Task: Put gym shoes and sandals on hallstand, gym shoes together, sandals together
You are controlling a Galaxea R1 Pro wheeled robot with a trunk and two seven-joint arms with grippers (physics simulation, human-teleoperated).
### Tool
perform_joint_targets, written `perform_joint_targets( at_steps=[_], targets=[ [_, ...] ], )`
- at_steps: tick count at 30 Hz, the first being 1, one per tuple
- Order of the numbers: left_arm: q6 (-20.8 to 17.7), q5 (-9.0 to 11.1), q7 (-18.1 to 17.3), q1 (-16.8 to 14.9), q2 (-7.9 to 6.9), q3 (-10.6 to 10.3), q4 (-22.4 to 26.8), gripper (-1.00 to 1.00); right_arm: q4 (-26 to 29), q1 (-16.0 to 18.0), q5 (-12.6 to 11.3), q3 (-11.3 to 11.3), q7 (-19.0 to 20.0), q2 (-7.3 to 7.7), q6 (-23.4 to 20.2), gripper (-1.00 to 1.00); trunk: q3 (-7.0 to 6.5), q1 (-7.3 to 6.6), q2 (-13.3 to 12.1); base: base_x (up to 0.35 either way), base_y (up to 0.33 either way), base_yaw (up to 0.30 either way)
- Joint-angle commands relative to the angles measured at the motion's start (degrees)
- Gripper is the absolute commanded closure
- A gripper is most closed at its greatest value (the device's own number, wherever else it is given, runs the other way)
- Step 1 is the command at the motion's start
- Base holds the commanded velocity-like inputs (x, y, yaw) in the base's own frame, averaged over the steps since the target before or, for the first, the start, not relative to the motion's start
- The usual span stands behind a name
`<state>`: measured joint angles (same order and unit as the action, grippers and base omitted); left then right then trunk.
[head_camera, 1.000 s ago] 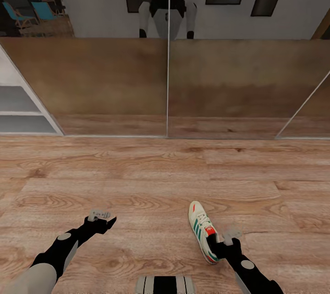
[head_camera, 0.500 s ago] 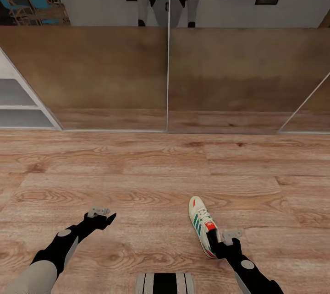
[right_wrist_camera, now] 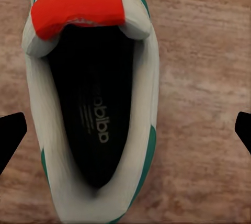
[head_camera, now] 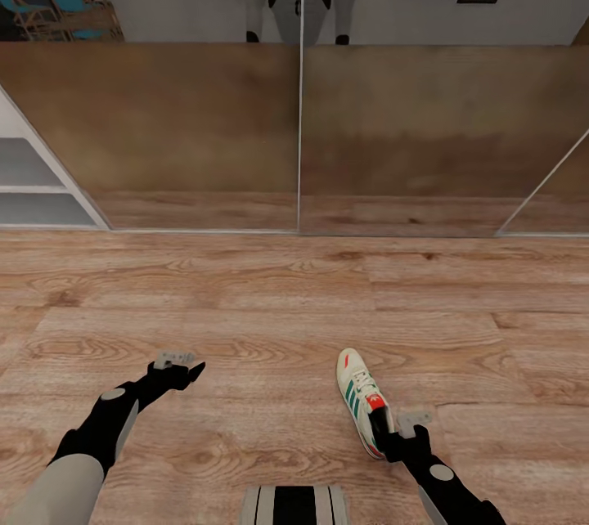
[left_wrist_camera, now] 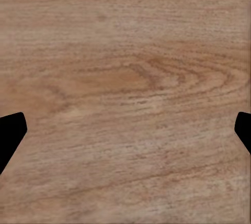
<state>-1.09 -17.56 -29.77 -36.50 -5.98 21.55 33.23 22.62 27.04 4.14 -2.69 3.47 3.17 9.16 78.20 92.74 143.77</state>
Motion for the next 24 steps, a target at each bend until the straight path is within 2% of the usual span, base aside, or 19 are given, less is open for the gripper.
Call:
perform_joint_targets(
  at_steps=[1,7,15,24],
  targets=[
    [-0.8,-0.4,-0.7,0.0,0.19,0.4,0.9,-1.0,0.0,0.0,0.4,-0.1,0.0,0.03,0.2,-1.0,0.27,0.01,0.0,0.0,0.0,0.0],
    [-3.5,-0.3,-1.9,0.5,0.64,0.2,4.3,-1.0,0.0,0.0,0.4,-0.2,0.0,0.0,0.2,-1.0,1.73,0.17,0.1,0.0,0.0,0.003],
    [-4.5,-0.3,-2.4,0.7,0.77,0.2,5.9,-1.0,0.0,0.0,0.4,-0.1,0.0,0.0,0.2,-1.0,4.08,0.37,0.2,0.0,0.0,0.05],
    [-4.6,-0.3,-2.5,0.7,0.78,0.2,6.0,-1.0,0.0,0.0,0.4,-0.1,-0.1,0.01,0.2,-1.0,4.41,0.37,0.2,0.0,0.0,0.024]
  ],
)
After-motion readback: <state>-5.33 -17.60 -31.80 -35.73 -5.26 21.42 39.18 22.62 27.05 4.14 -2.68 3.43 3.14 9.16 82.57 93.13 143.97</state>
